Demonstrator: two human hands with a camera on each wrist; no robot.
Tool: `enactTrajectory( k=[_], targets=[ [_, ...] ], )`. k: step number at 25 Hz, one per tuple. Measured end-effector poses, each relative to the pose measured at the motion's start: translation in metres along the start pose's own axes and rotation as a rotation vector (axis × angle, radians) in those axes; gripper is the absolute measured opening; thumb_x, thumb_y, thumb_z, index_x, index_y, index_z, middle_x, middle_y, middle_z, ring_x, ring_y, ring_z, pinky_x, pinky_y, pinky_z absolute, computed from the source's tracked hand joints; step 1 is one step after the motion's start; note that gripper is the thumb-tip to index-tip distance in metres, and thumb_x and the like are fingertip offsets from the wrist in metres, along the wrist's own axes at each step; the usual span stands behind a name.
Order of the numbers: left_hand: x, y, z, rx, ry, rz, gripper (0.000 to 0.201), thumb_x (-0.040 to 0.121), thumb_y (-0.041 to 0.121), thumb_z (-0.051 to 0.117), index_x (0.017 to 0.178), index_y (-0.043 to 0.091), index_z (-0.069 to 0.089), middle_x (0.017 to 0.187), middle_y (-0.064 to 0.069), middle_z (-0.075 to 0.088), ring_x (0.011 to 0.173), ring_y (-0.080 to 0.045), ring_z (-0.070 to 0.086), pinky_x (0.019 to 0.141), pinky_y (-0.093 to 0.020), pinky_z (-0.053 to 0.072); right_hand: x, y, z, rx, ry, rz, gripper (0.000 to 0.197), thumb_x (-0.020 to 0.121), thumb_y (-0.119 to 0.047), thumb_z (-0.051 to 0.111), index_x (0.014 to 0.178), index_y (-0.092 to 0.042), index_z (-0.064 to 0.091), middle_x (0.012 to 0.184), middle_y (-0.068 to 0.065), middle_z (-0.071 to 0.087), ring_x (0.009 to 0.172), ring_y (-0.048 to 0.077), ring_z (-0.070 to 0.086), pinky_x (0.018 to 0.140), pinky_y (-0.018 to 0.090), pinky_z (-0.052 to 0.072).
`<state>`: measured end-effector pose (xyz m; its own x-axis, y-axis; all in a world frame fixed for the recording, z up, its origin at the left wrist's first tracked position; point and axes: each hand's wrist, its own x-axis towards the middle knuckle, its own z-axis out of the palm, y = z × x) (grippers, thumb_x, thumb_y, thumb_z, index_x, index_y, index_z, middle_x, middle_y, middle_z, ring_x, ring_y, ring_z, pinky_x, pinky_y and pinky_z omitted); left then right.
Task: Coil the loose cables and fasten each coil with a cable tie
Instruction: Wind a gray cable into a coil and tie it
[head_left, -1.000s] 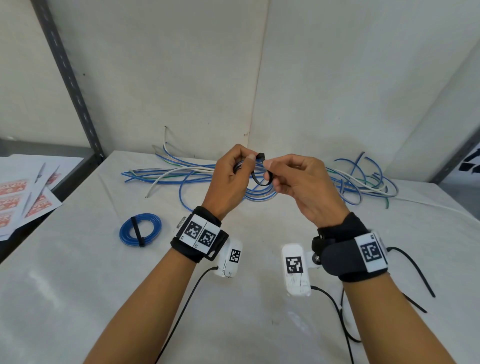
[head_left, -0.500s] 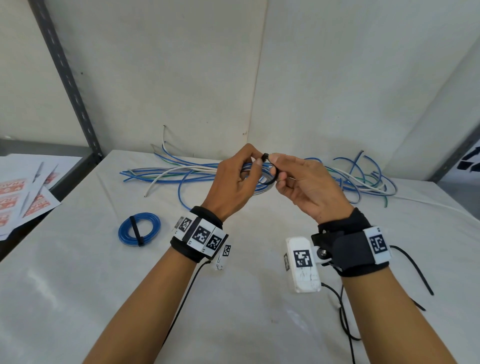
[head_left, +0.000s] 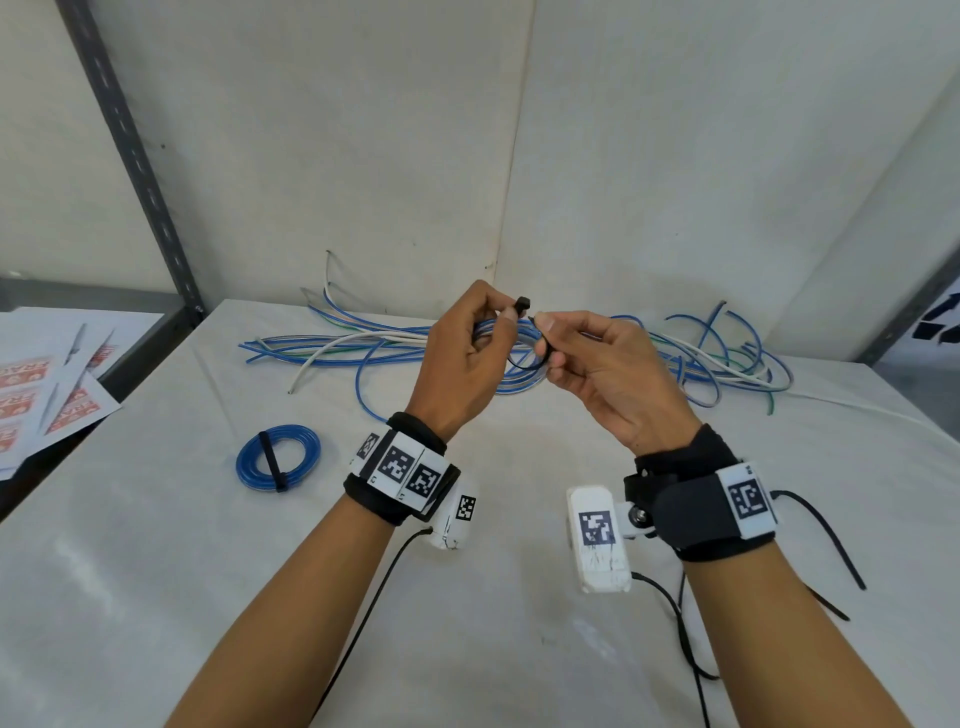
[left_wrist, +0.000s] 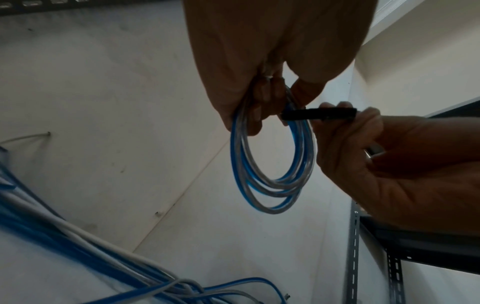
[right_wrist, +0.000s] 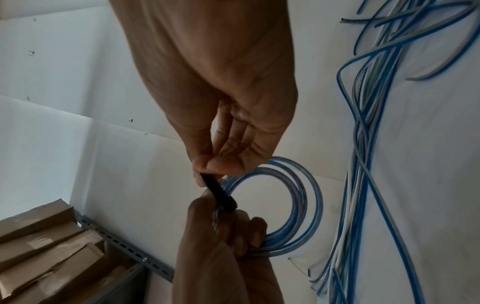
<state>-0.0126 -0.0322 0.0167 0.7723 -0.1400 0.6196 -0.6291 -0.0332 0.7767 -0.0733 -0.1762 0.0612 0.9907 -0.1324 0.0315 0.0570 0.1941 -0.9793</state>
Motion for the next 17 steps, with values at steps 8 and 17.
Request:
enactTrajectory(
  k=[8,17],
  targets=[
    [-0.003,0.003,0.000,0.072,-0.014,0.025,0.013,0.102,0.010,0.053,0.091,0.005,0.057,0.068,0.012,0.052,0.055,-0.004,0.043,0.056,-0.015,0.033,0.004,-0.002,0.001,0.001,0.014,-0.018,0.008,0.095,-0.008,0.066,0.097,-0.003,0.073,0.068,0.005,0.068,0.052,0.006,0.054,0.057,0.016,0.052],
    [-0.006,0.006,0.003,0.068,-0.120,0.066,0.013,0.103,0.007,0.052,0.092,0.003,0.057,0.072,0.001,0.059,0.063,-0.007,0.053,0.063,-0.017,0.040,0.012,-0.002,-0.002,-0.057,0.023,0.010,0.016,0.096,-0.012,0.066,0.107,-0.002,0.073,0.073,0.005,0.063,0.056,0.008,0.048,0.062,0.021,0.048]
  ],
)
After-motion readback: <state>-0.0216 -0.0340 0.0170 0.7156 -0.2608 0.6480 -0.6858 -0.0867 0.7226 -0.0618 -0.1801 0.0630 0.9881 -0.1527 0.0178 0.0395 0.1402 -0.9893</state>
